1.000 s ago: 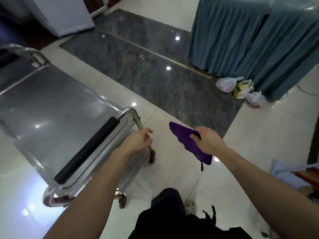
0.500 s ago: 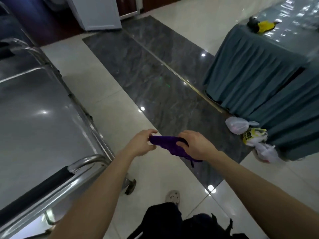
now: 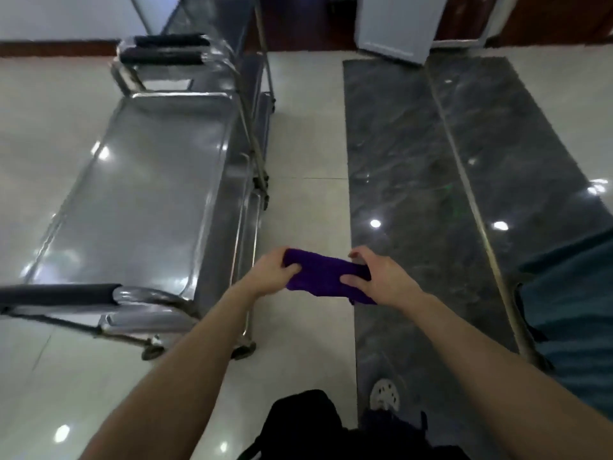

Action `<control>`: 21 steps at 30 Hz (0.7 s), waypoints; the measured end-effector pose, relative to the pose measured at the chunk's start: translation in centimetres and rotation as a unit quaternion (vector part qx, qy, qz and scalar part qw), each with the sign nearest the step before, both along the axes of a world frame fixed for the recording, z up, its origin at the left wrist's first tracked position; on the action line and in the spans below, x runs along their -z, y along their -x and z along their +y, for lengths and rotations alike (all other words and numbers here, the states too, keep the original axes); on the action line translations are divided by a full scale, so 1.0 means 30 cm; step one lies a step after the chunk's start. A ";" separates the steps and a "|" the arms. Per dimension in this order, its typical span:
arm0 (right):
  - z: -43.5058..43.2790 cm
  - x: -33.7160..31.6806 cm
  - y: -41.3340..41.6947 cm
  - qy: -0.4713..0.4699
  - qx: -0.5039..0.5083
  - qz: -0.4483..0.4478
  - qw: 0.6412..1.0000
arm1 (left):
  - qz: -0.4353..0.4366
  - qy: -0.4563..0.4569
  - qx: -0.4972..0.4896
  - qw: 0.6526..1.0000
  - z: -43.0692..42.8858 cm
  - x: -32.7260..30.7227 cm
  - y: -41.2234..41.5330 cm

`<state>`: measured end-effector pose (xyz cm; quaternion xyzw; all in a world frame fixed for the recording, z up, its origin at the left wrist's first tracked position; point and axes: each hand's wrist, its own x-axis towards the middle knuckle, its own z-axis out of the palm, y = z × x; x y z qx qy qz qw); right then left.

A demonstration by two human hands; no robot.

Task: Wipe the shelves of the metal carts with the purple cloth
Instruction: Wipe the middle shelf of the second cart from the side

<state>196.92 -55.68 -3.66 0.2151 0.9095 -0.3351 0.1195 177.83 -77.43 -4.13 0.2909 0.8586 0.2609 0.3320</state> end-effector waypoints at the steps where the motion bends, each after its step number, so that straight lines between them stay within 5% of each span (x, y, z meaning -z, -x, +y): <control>1: 0.047 0.003 0.037 -0.010 -0.033 -0.026 0.999 | 0.000 0.004 -0.041 0.999 -0.012 -0.004 -0.005; 3: 0.125 0.023 0.128 -0.026 -0.089 -0.078 0.993 | -0.006 0.005 -0.111 0.994 -0.040 -0.001 -0.020; 6: 0.150 0.037 0.287 0.036 -0.108 -0.038 0.993 | -0.022 -0.016 -0.232 0.972 -0.109 0.020 -0.065; 12: 0.064 0.094 0.573 0.164 -0.160 -0.031 0.973 | -0.081 -0.094 -0.484 0.866 -0.183 0.080 -0.075; 16: 0.055 0.135 0.693 0.192 -0.105 0.001 0.976 | -0.153 -0.194 -0.543 0.803 -0.159 0.123 -0.028; 21: 0.087 0.168 0.835 0.210 -0.139 -0.035 0.967 | -0.110 -0.153 -0.575 0.796 -0.095 0.203 0.013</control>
